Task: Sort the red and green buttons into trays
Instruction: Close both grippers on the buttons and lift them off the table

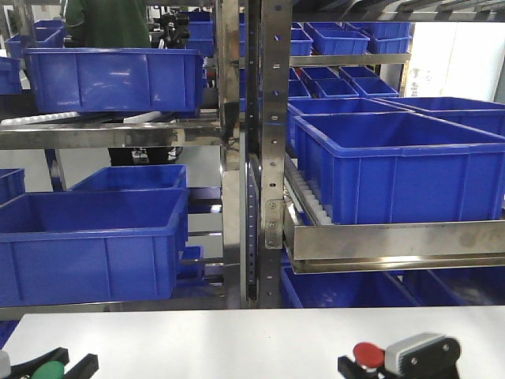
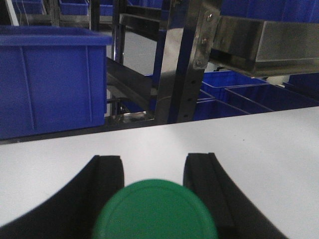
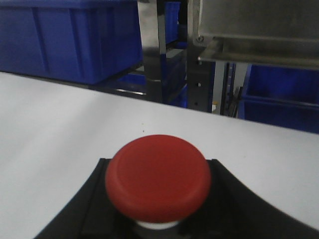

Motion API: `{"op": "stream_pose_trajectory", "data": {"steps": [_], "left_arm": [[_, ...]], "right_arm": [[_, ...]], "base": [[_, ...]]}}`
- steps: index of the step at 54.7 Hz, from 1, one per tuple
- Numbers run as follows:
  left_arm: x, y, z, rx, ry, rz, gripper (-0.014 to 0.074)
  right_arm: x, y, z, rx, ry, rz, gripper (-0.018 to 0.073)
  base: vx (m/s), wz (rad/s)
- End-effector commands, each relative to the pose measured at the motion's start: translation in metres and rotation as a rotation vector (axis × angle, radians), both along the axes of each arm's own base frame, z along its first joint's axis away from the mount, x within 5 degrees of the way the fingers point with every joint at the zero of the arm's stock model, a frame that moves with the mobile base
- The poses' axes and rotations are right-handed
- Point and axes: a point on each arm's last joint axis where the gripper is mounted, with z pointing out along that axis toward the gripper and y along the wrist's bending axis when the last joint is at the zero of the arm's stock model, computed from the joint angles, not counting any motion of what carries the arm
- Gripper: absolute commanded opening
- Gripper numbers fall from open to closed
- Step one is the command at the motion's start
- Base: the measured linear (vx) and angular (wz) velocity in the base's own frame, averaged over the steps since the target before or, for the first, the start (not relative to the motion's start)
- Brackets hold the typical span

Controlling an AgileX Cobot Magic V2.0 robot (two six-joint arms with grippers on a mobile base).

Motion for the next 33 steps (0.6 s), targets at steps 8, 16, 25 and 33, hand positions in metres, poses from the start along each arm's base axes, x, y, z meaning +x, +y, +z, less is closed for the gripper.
{"op": "stream_pose_trajectory", "data": {"steps": [8, 16, 25, 33], "left_arm": [[-0.027, 0.002, 0.051, 0.048, -0.033, -0.026, -0.0003], [-0.054, 0.009, 0.072, 0.106, -0.011, 0.007, 0.0000], [-0.085, 0.018, 0.096, 0.054, -0.055, 0.078, 0.0000], [-0.108, 0.026, 0.110, 0.109, -0.144, 0.119, 0.0000]], "right_arm": [[-0.031, -0.013, 0.080, -0.002, -0.049, -0.062, -0.0008], [-0.068, -0.029, 0.108, -0.107, 0.014, -0.127, -0.0008], [-0.107, -0.045, 0.131, -0.107, 0.011, -0.208, -0.0008], [-0.131, -0.053, 0.145, -0.098, -0.052, -0.235, -0.0008]], "base": [[0.00, 0.00], [0.00, 0.00], [0.00, 0.00], [0.00, 0.00]]}}
